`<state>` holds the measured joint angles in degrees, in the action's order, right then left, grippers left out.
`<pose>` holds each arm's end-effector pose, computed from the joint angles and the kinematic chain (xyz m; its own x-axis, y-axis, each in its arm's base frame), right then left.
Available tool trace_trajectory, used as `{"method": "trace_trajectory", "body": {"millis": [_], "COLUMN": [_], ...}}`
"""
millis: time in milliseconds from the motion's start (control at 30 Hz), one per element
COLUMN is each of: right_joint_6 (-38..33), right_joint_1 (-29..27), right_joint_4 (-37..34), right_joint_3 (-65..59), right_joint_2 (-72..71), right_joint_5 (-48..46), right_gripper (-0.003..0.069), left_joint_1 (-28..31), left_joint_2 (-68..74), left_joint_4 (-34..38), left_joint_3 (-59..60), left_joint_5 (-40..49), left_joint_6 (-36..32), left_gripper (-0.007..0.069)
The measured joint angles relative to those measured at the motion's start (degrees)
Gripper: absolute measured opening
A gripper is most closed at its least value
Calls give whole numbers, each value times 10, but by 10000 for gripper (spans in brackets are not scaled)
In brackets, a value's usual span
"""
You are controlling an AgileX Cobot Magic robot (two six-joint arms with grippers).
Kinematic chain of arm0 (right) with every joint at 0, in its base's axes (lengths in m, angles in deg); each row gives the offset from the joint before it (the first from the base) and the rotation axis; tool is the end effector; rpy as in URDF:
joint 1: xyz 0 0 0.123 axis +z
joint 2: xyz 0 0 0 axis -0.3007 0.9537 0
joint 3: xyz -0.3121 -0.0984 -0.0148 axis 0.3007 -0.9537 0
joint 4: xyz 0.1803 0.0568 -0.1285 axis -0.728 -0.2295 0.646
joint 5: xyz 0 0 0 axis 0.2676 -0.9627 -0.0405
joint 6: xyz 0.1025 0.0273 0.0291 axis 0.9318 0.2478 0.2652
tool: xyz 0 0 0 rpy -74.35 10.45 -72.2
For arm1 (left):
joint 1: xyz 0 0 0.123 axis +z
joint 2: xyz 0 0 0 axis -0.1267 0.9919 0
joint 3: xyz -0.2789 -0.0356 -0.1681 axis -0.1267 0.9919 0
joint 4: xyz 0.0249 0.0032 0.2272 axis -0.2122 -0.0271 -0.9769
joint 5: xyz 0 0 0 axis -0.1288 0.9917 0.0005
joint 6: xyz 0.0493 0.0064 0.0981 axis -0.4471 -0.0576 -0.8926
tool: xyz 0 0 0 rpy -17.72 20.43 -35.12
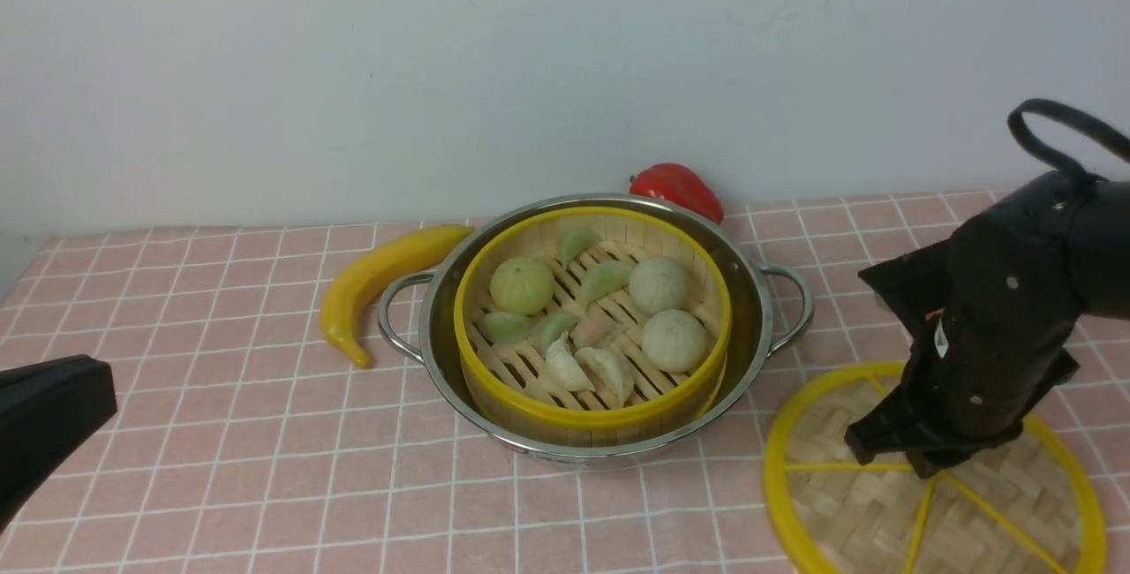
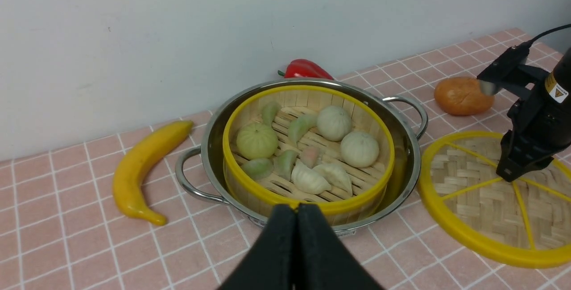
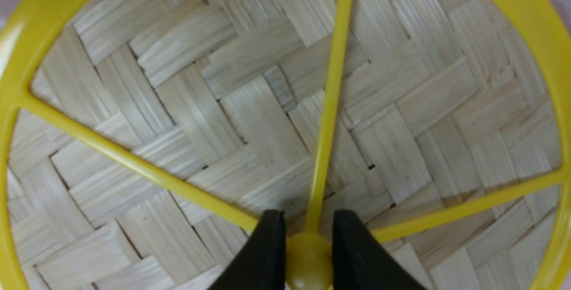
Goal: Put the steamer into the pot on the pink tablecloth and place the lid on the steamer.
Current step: 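Move the gripper down to the bamboo steamer lid and grasp its center knob, then place the bamboo steamer lid onto the steamer basket in the pot with the right gripper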
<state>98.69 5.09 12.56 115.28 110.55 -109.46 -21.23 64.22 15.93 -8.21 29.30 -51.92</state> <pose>0.2845 0.1024 0.2131 -0.9799 -0.1943 -0.0450 -0.1873 0.9740 -0.1271 0.0237 -0.0272 0.3704 -0.3402 0.1031 -0.9347 0.4137 0.9090 -0.0503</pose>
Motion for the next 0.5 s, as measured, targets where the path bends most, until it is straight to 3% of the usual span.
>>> {"method": "trace_trajectory", "body": {"millis": [267,500], "right_joint_6": [1,-35], "right_joint_1": [0,32], "right_joint_4": [22,-23], "right_joint_3": [89,299], "right_joint_2": [-55,-20], "right_joint_5": [-147,-167], "right_gripper": [146,146], "left_joint_1": [0,0], "left_joint_2": [0,0], "left_joint_4": [0,-1], "left_joint_3": [2,2], "left_joint_5": [-1,-1], "left_joint_6": [0,0], "left_gripper": [-18,-18]}}
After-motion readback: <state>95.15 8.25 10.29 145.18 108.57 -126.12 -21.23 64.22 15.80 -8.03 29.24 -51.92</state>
